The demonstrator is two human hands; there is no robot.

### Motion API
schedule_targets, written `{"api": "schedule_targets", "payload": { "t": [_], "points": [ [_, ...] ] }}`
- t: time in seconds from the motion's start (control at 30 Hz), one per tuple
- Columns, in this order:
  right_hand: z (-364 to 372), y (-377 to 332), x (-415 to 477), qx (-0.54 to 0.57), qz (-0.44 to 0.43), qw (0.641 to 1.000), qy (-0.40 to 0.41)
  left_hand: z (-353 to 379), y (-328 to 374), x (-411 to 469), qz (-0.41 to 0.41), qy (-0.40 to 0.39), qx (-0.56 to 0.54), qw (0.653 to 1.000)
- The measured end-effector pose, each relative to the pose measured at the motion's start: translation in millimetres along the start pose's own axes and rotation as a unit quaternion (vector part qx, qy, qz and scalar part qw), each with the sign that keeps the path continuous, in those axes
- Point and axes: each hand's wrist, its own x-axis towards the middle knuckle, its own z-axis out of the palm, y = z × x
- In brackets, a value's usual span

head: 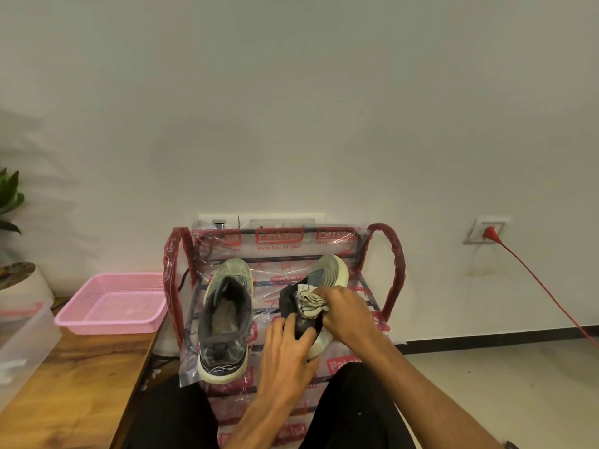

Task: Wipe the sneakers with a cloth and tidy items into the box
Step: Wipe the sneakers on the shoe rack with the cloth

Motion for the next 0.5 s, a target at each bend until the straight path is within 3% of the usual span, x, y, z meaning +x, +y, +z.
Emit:
{"api": "schedule_targets", "payload": {
  "t": [0.23, 0.5],
  "points": [
    [-8.6, 10.2, -1.0, 0.190, 0.121, 0.971, 0.085, -5.0, -1.7, 0.0, -0.027, -0.028, 0.027, 0.999],
    [-5.5, -2.7, -9.6, 0.196, 0.040, 0.980, 0.009, -4.8, -2.6, 6.1, -0.011, -0.014, -0.015, 1.000]
  ]
}}
